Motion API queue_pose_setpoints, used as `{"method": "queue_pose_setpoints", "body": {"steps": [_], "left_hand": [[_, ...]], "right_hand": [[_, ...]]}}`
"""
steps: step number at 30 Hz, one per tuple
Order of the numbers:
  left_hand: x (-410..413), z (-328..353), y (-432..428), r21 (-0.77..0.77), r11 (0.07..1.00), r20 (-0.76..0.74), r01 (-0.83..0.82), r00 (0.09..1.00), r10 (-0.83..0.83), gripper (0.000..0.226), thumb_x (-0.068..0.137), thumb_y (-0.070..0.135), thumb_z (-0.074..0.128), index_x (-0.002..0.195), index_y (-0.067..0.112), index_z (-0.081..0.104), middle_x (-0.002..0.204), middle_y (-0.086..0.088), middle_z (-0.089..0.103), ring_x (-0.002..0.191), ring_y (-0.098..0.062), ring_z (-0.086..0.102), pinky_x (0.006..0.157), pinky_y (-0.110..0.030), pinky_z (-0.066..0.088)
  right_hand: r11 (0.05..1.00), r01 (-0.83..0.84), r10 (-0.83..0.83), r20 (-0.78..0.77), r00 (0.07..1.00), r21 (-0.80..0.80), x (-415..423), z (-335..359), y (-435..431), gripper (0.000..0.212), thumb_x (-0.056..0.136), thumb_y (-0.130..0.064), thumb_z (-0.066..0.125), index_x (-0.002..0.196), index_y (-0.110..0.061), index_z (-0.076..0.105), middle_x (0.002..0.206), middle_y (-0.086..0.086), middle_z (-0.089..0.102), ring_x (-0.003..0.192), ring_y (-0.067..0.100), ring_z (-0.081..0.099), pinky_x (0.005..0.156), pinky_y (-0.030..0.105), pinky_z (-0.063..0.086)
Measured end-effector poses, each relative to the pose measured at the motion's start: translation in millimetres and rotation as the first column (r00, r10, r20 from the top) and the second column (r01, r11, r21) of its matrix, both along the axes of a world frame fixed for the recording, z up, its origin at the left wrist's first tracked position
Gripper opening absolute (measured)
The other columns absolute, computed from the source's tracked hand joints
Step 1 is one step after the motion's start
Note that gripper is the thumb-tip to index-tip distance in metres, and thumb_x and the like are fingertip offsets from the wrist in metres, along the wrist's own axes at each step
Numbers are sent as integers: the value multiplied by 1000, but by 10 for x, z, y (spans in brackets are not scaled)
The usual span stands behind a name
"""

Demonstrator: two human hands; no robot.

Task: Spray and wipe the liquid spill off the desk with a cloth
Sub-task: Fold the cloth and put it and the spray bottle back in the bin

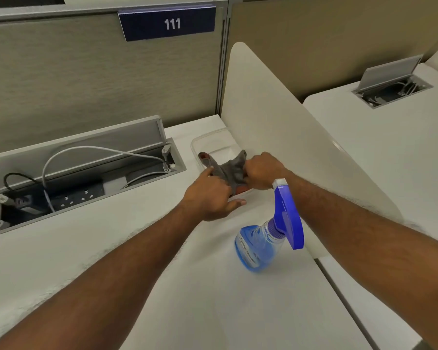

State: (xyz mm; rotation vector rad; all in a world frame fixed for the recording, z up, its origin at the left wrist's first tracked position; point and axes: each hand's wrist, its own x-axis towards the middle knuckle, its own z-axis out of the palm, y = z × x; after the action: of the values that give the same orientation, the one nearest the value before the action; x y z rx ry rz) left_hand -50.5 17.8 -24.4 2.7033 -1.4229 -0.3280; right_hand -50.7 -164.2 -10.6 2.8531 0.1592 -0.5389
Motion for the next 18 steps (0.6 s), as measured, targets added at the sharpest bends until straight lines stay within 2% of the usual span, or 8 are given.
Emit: {"method": "queue_pose_setpoints", "body": {"steps": [4, 8, 10, 11, 13, 15, 17, 18], "left_hand": [[-18, -3, -146, 92, 995, -65, -33, 997, 39, 79, 94, 70, 34, 158, 26, 20, 164, -3, 28, 152, -23, 23, 124, -42, 8], [-1, 36, -250, 299, 953, -119, -43, 990, 82, 89, 88, 76, 40, 156, 21, 25, 160, -6, 36, 147, -26, 33, 122, -41, 25], [43, 101, -284, 292, 956, -125, -9, 991, 48, 79, 90, 75, 37, 145, 19, 46, 144, -8, 55, 126, -23, 54, 107, -38, 43], [73, 147, -291, 220, 976, -123, 2, 992, 26, 68, 93, 70, 36, 129, 18, 58, 130, -9, 64, 103, -17, 62, 92, -34, 48], [150, 255, -283, 67, 998, -54, -11, 998, 15, 51, 99, 59, 30, 92, 21, 62, 104, -10, 71, 72, -12, 56, 72, -35, 43], [270, 307, -264, 116, 990, 60, -80, 996, 73, 49, 101, 51, 27, 104, 20, 65, 112, -11, 68, 94, -23, 60, 86, -43, 44], [370, 276, -234, 331, 923, 118, -196, 979, 166, 54, 101, 49, 25, 134, 21, 57, 138, -12, 56, 133, -30, 46, 116, -56, 22], [392, 251, -222, 425, 874, 130, -236, 971, 199, 58, 101, 51, 23, 143, 22, 50, 148, -12, 48, 144, -31, 34, 120, -59, 8]], "right_hand": [[991, -113, 104, -106, 989, -74, 15, -90, -17, 33, 98, -43, 53, 108, -13, 60, 109, 6, 68, 103, 22, 63, 102, 35, 38], [992, -91, 77, -154, 985, -83, 92, -107, 11, 31, 98, -44, 53, 105, -14, 58, 108, 5, 67, 101, 21, 62, 102, 37, 38], [996, -69, 65, -69, 995, -61, 135, -71, 27, 23, 96, -38, 56, 94, -15, 55, 105, 6, 67, 87, 20, 60, 88, 34, 43], [997, -71, 72, 9, 997, -43, 157, -50, 31, 21, 95, -35, 56, 90, -15, 56, 102, 6, 68, 82, 21, 60, 79, 33, 43], [994, -105, 99, 178, 979, 23, 205, -30, 27, 20, 92, -31, 55, 91, -14, 66, 96, 7, 69, 80, 25, 63, 68, 33, 42], [987, -149, 132, 223, 966, 61, 245, -39, 14, 24, 92, -31, 53, 99, -15, 69, 100, 7, 68, 88, 26, 63, 72, 34, 43], [985, -173, 168, 125, 978, 23, 257, -89, -3, 31, 94, -39, 52, 115, -19, 65, 120, 7, 66, 109, 25, 60, 98, 38, 41], [983, -182, 183, 56, 982, -19, 251, -131, -13, 42, 95, -46, 51, 126, -20, 60, 133, 7, 60, 124, 25, 53, 112, 42, 30]]}}
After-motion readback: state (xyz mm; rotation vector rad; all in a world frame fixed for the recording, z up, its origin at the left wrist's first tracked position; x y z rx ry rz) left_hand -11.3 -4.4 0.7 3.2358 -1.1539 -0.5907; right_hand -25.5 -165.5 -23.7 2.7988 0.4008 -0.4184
